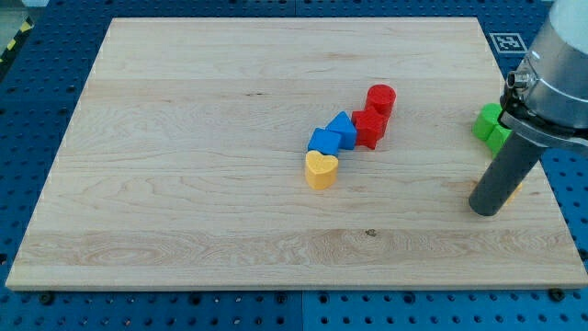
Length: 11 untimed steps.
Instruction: Slide the yellow hexagon to the left side of green star
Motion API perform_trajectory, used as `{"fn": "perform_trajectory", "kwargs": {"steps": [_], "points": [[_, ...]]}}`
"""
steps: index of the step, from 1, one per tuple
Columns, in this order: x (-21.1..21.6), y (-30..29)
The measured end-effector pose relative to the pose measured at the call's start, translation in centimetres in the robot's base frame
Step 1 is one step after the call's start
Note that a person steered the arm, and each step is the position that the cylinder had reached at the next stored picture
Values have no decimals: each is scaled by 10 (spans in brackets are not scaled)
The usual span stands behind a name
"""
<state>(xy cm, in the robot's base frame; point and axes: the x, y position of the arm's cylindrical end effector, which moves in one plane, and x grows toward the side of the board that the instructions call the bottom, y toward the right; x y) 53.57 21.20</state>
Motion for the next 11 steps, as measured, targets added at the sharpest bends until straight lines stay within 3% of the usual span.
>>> {"fn": "perform_trajectory", "kwargs": {"steps": [2, 3, 6, 9, 10, 11], "points": [[24, 35], [17, 67], [-16, 17], [-34, 11], [-19, 6], [-19, -35]]}}
